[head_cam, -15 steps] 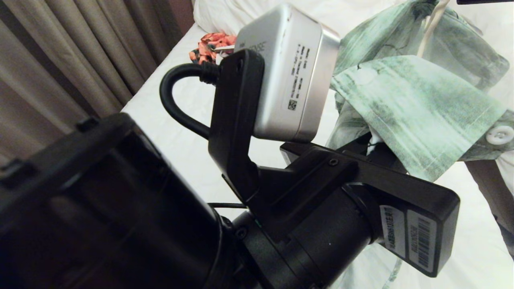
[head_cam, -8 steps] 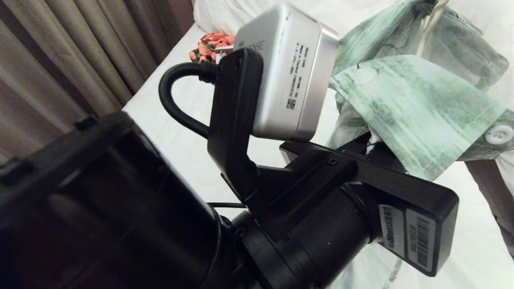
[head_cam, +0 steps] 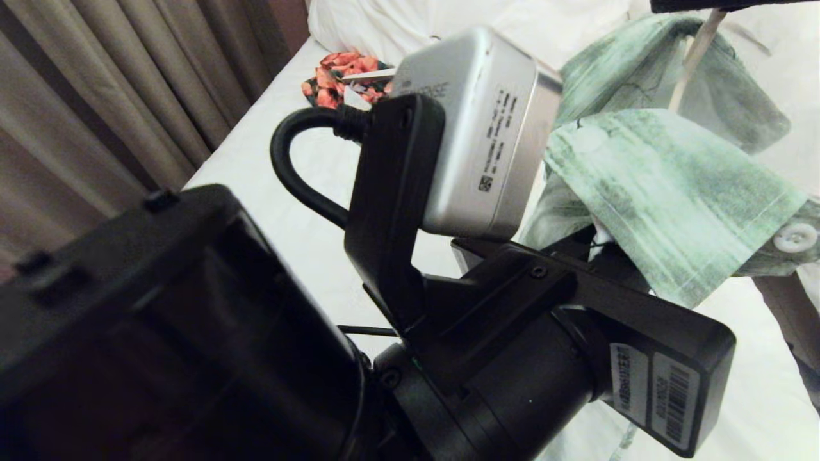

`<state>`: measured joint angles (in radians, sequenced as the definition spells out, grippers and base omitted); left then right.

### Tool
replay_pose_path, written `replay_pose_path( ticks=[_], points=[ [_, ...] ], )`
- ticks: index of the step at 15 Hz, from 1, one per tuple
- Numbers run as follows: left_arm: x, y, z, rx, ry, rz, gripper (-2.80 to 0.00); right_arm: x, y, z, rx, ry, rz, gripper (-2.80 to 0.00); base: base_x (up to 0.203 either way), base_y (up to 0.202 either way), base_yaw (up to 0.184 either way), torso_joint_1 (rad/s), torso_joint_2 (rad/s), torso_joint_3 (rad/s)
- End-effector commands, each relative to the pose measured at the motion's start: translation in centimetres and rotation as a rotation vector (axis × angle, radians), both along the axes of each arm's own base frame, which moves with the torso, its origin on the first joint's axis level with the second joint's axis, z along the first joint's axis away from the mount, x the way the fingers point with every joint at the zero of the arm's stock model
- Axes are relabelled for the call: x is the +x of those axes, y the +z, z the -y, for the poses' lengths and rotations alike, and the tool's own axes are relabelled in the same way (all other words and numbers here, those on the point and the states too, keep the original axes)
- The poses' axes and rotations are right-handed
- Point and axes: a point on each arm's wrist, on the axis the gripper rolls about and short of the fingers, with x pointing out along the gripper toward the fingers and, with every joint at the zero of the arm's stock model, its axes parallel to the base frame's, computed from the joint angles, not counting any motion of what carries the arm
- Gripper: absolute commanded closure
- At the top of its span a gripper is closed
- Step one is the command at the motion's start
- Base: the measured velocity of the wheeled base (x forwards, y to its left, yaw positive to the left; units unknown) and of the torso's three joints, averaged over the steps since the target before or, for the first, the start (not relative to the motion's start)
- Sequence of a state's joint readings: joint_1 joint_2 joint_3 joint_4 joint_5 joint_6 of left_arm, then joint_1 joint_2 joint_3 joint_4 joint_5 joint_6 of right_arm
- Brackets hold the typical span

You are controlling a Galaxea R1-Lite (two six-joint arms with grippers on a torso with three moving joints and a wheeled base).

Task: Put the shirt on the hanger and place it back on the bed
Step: Take the clothes hanger out of the clothes

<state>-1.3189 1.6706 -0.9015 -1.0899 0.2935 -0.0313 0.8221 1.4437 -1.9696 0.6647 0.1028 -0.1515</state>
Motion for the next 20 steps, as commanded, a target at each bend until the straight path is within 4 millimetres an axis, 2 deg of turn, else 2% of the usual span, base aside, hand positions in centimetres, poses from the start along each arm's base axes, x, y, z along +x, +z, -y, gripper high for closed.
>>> replay_pose_path(
  ticks=[1, 11, 12, 17, 20],
  points=[
    [0.0, 0.1, -0.1, -0.001, 0.005, -0.002, 0.0, -0.3, 0.1, 0.3, 0.004, 0.003, 0.004, 0.0, 0.0, 0.0, 0.0, 0.0, 0.0, 0.0],
    [0.6, 0.0, -0.1, 0.058, 0.034, -0.019, 0.0, -0.5, 0.2, 0.5, 0.004, -0.018, 0.008, 0.0, 0.0, 0.0, 0.0, 0.0, 0.0, 0.0],
    [0.7, -0.2, -0.1, 0.071, 0.039, -0.021, -2.8, -0.5, 0.1, 0.5, 0.003, -0.018, 0.007, 0.0, 0.0, 0.0, 0.0, 0.0, 0.0, 0.0],
    [0.5, 0.7, -0.9, 0.043, 0.038, -0.013, -2.8, -0.2, 0.0, 0.3, -0.002, -0.041, 0.007, 0.0, 0.0, 0.0, 0.0, 0.0, 0.0, 0.0],
    [0.5, 1.9, -2.1, 0.009, 0.047, 0.0, -2.8, 0.2, 0.3, 0.0, 0.021, -0.079, 0.033, 0.0, 0.0, 0.0, 0.0, 0.0, 0.0, 0.0]
  ],
)
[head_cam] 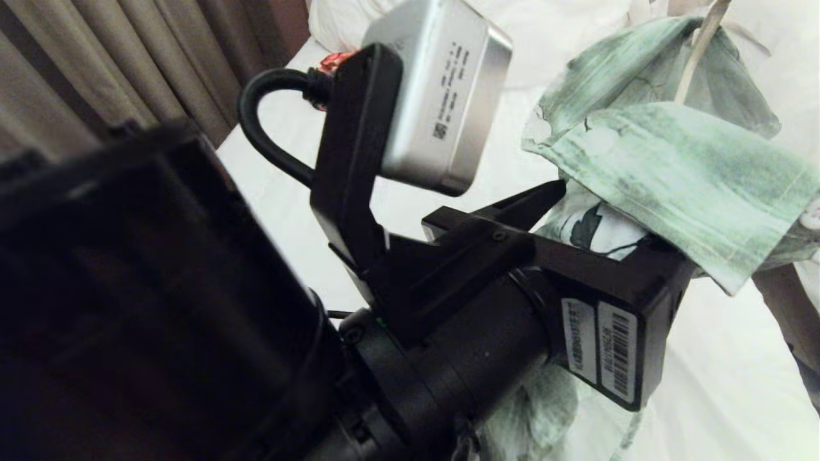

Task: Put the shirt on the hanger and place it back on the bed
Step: Take the clothes hanger out of the clothes

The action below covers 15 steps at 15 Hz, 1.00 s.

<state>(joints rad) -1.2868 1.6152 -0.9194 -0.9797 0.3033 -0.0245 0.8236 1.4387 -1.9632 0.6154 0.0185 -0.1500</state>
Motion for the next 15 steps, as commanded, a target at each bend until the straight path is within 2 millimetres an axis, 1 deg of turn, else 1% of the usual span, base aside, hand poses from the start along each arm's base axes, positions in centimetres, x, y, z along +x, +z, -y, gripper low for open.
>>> replay_pose_path(
  ticks=[1, 5, 7, 12, 13, 15],
  points=[
    [-0.3, 1.2, -1.2, -0.041, 0.002, 0.013, -2.8, 0.4, 0.1, -0.3, 0.011, -0.018, 0.014, 0.0, 0.0, 0.0, 0.0, 0.0, 0.0, 0.0],
    [-0.4, 1.1, -1.6, -0.033, -0.008, 0.027, -2.8, 0.6, 0.3, -0.3, 0.027, -0.061, 0.033, 0.0, 0.0, 0.0, 0.0, 0.0, 0.0, 0.0],
    [-0.7, 1.0, -2.2, -0.021, -0.073, 0.045, -2.8, 0.7, 0.3, -0.3, 0.024, -0.092, 0.033, 0.0, 0.0, 0.0, 0.0, 0.0, 0.0, 0.0],
    [-0.6, 0.8, -2.3, -0.013, -0.075, 0.047, -2.8, 0.8, 0.4, -0.3, 0.031, -0.124, 0.04, 0.0, 0.0, 0.0, 0.0, 0.0, 0.0, 0.0],
    [-0.3, 1.0, -2.6, -0.019, -0.062, 0.05, -2.8, 0.9, 0.4, -0.3, 0.039, -0.136, 0.044, 0.0, 0.0, 0.0, 0.0, 0.0, 0.0, 0.0],
    [0.5, 1.9, -3.8, -0.049, -0.026, 0.07, -2.8, 1.0, 0.5, -0.1, 0.043, -0.148, 0.045, 0.0, 0.0, 0.0, 0.0, 0.0, 0.0, 0.0]
  ],
)
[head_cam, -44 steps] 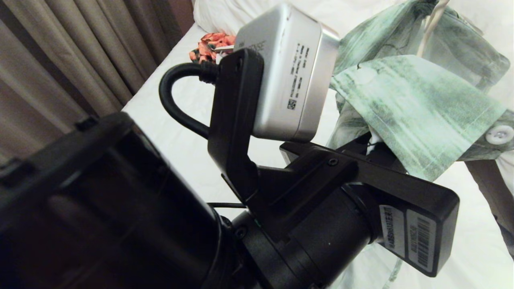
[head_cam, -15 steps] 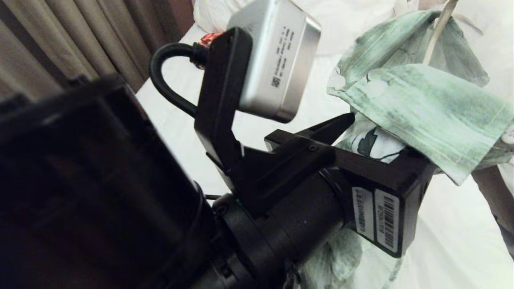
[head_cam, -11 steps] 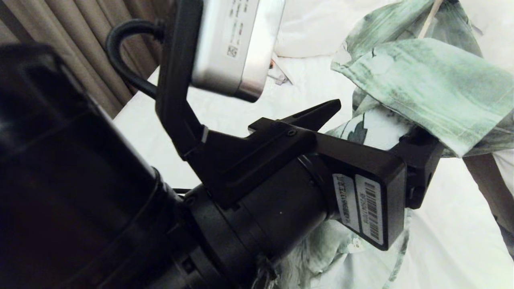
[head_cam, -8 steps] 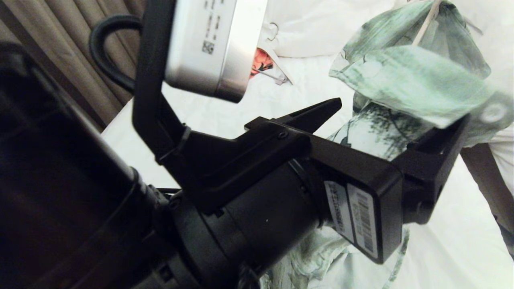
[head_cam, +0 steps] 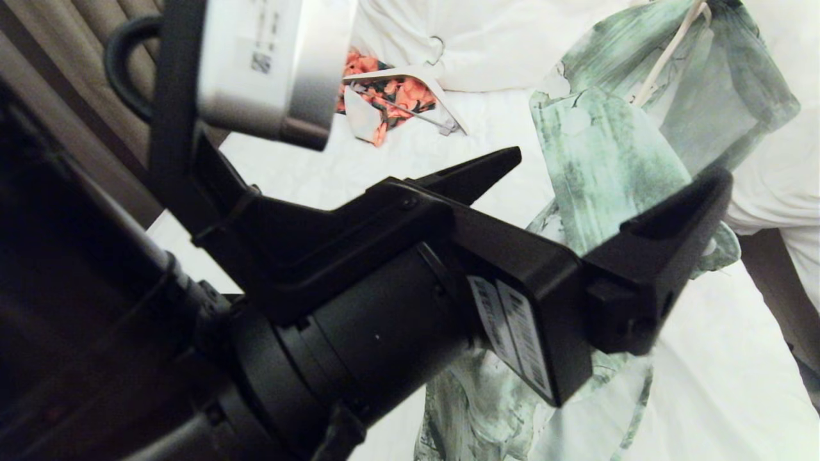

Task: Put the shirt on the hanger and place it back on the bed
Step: Take the clothes hanger out of the clothes

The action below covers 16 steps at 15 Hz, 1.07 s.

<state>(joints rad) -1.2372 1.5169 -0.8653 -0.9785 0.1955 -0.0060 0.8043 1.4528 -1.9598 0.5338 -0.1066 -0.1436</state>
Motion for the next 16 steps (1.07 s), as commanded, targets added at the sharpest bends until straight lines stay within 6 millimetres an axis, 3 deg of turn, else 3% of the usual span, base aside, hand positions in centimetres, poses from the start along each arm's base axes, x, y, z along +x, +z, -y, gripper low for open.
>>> replay_pose_path(
  ticks=[1, 4, 7, 14, 16],
  points=[
    [0.8, 1.3, -1.6, -0.047, 0.04, 0.023, 0.0, 0.1, 0.0, 0.1, -0.001, -0.009, -0.001, 0.0, 0.0, 0.0, 0.0, 0.0, 0.0, 0.0],
    [2.7, 3.4, -4.7, -0.097, 0.13, 0.07, 0.0, 0.8, 0.3, 0.5, 0.027, -0.055, 0.027, 0.0, 0.0, 0.0, 0.0, 0.0, 0.0, 0.0],
    [4.0, 4.8, -8.1, -0.075, 0.168, 0.108, 0.0, 2.7, 0.5, 0.5, 0.061, -0.128, 0.072, 0.0, 0.0, 0.0, 0.0, 0.0, 0.0, 0.0],
    [4.9, 5.7, -9.3, 0.005, 0.202, 0.036, 0.0, 5.6, 0.3, -1.3, 0.101, -0.148, 0.117, 0.0, 0.0, 0.0, 0.0, 0.004, -0.02, -0.016],
    [4.1, 6.1, -10.2, 0.011, 0.192, 0.013, 0.0, 6.0, 0.6, -1.7, 0.13, -0.158, 0.154, 0.0, 0.0, 0.0, 0.0, 0.065, -0.32, -0.26]
  ],
)
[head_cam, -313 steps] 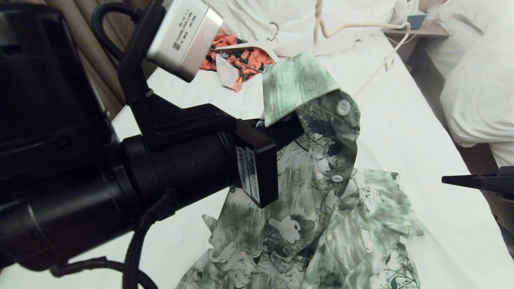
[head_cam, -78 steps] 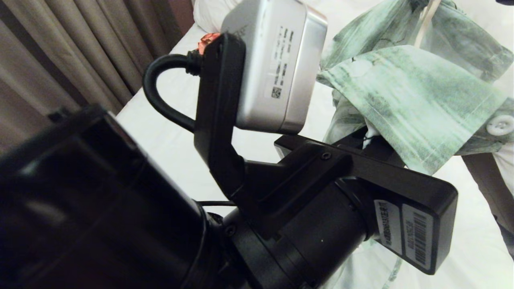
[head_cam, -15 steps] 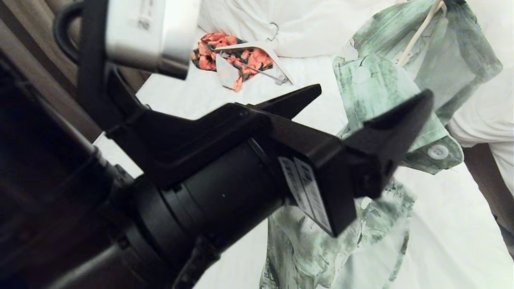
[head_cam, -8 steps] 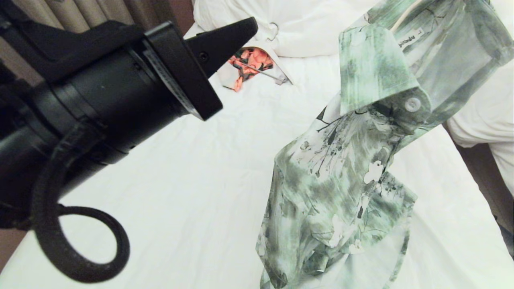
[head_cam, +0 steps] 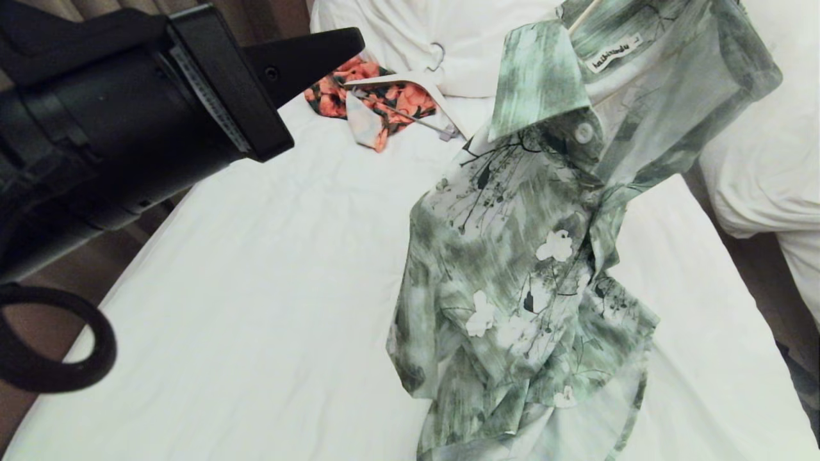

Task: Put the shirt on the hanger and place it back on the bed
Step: Take the clothes hanger out of the clothes

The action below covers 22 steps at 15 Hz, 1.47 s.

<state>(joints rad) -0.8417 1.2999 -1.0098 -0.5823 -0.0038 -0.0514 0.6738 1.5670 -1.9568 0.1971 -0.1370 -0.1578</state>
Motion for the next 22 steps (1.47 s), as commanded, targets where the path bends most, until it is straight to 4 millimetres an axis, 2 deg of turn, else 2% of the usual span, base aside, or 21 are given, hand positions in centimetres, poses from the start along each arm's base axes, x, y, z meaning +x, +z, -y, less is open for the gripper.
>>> replay_pose_path(
  ticks=[1, 3, 6, 10, 17, 22],
  points=[
    [-1.3, 1.2, -1.3, -0.064, -0.017, 0.011, 0.0, 0.6, -0.1, -0.6, -0.014, -0.008, 0.02, 0.0, 0.0, 0.0, 0.0, 0.074, -0.42, -0.327],
    [-1.9, 1.6, -1.9, -0.086, -0.04, 0.018, 0.0, 0.8, 0.3, -0.7, -0.023, -0.023, 0.083, 0.0, 0.0, 0.0, 0.0, 0.102, -0.46, -0.353],
    [-2.0, 1.6, -2.0, -0.086, -0.04, 0.02, 0.0, 0.8, 0.4, -0.6, -0.012, -0.058, 0.087, 0.0, 0.0, 0.0, 0.0, 0.138, -0.48, -0.364],
    [-2.0, 1.6, -2.1, -0.089, -0.039, 0.022, 0.0, 1.2, 1.3, -0.7, 0.069, -0.08, 0.181, 0.0, 0.0, 0.0, 0.0, 0.164, -0.52, -0.361],
    [-1.8, 1.4, -1.8, -0.08, -0.038, 0.014, 0.0, 3.8, 0.5, -2.5, 0.088, -0.097, 0.237, 0.0, 0.0, 0.0, 0.0, 0.211, -0.58, -0.367],
    [-1.5, 1.1, -1.5, -0.069, -0.038, 0.004, 0.0, 4.1, 0.4, -2.7, 0.092, -0.097, 0.243, 0.0, 0.0, 0.0, 0.0, 0.194, -0.47, -0.286]
  ],
)
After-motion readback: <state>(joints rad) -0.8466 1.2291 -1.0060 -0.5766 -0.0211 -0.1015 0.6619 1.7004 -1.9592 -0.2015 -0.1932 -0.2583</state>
